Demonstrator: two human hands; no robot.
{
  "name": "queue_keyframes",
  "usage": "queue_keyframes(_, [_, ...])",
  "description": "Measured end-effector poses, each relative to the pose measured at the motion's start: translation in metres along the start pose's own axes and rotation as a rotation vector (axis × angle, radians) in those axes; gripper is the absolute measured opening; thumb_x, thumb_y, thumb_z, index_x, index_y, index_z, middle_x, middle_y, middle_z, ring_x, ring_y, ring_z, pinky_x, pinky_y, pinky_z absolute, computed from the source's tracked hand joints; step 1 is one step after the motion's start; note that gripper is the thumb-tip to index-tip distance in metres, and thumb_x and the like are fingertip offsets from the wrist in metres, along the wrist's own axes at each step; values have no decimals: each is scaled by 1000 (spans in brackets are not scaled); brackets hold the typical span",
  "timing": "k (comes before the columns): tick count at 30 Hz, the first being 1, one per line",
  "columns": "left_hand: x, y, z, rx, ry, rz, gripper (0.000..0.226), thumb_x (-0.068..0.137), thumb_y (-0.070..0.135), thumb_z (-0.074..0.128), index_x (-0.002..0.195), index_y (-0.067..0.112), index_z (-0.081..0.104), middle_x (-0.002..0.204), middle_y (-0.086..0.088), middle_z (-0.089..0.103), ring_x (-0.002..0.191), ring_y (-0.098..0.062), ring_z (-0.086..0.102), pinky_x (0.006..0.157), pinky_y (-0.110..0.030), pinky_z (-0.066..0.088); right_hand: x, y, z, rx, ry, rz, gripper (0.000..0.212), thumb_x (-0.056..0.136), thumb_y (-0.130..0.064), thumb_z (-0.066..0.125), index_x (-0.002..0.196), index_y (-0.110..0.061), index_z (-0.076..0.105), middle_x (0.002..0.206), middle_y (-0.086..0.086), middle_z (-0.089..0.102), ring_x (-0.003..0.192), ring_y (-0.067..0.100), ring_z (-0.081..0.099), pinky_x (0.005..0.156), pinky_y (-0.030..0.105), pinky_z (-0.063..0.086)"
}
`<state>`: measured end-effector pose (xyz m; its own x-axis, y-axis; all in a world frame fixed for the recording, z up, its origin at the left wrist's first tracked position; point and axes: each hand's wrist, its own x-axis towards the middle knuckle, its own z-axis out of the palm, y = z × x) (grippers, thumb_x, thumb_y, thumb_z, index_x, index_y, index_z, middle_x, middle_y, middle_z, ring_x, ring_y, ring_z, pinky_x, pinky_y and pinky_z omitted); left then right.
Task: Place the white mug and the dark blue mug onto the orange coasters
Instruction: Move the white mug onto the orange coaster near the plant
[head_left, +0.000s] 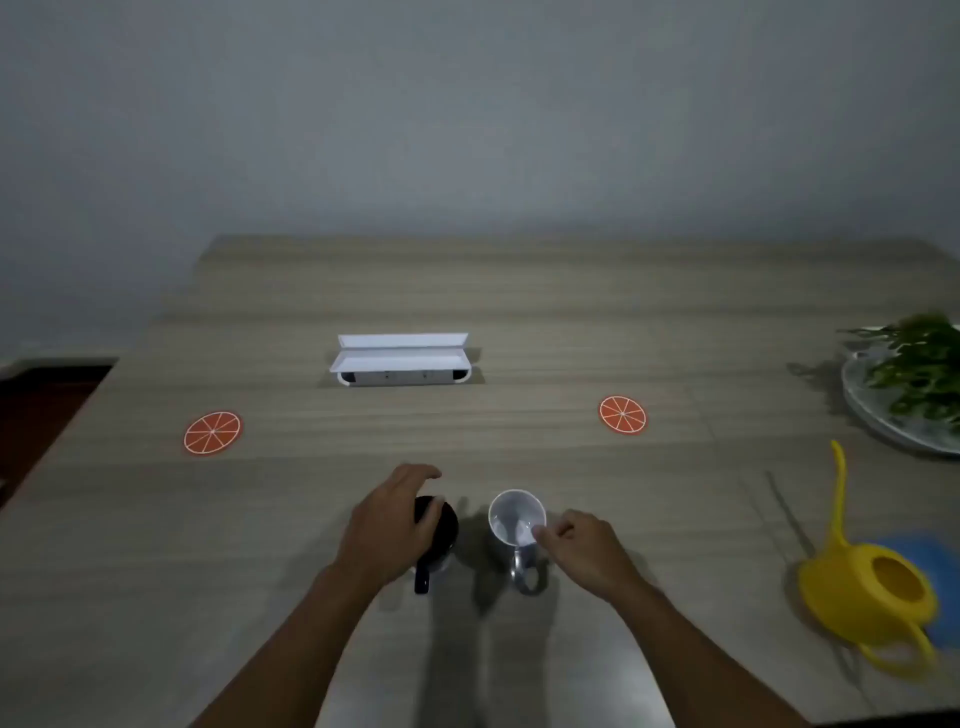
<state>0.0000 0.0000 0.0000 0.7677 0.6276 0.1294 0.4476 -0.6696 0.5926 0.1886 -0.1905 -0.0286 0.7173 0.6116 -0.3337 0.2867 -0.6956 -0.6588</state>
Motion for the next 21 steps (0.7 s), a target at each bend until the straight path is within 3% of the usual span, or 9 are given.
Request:
queue_keyframes(2, [-8,3,10,-27,-6,-1,29,97,28,57,126,28,58,133,7,63,125,-18,60,90,-27,46,-8,7,17,60,-42,40,43,86,-43,72,73,-2,68,66,6,68,58,13,57,56,27,41])
queue_keyframes(5, [-20,9,25,-17,-45,-8,30,97,26,59,127,23,60,136,0,65,146,-21,42,101,-32,44,-22,16,43,155,-79,100,34,82,-43,77,76,-10,75,69,3,73,60,10,61,57,24,42])
queue_keyframes(10, [-24,17,36,-27,-74,-22,33,95,25,60,128,21,60,139,-1,63,151,-21,35,109,-41,44,-29,25,65,279,-30,108,27,88,-27,75,70,-8,68,46,-10,54,47,1,47,56,26,39])
queue_keyframes(17, [-34,25,55,-20,-113,54,33,97,19,58,130,15,60,140,-1,61,151,-21,33,114,-38,39,-40,65,57,420,164,147,11,96,-21,65,88,-12,67,69,4,64,65,24,60,67,44,56])
queue_keyframes(21, [-44,39,77,-9,-133,168,32,96,18,56,127,13,60,137,-3,62,149,-20,38,109,-29,38,-51,91,40,457,242,120,8,97,-20,64,90,-21,66,72,-1,68,66,20,63,65,38,52])
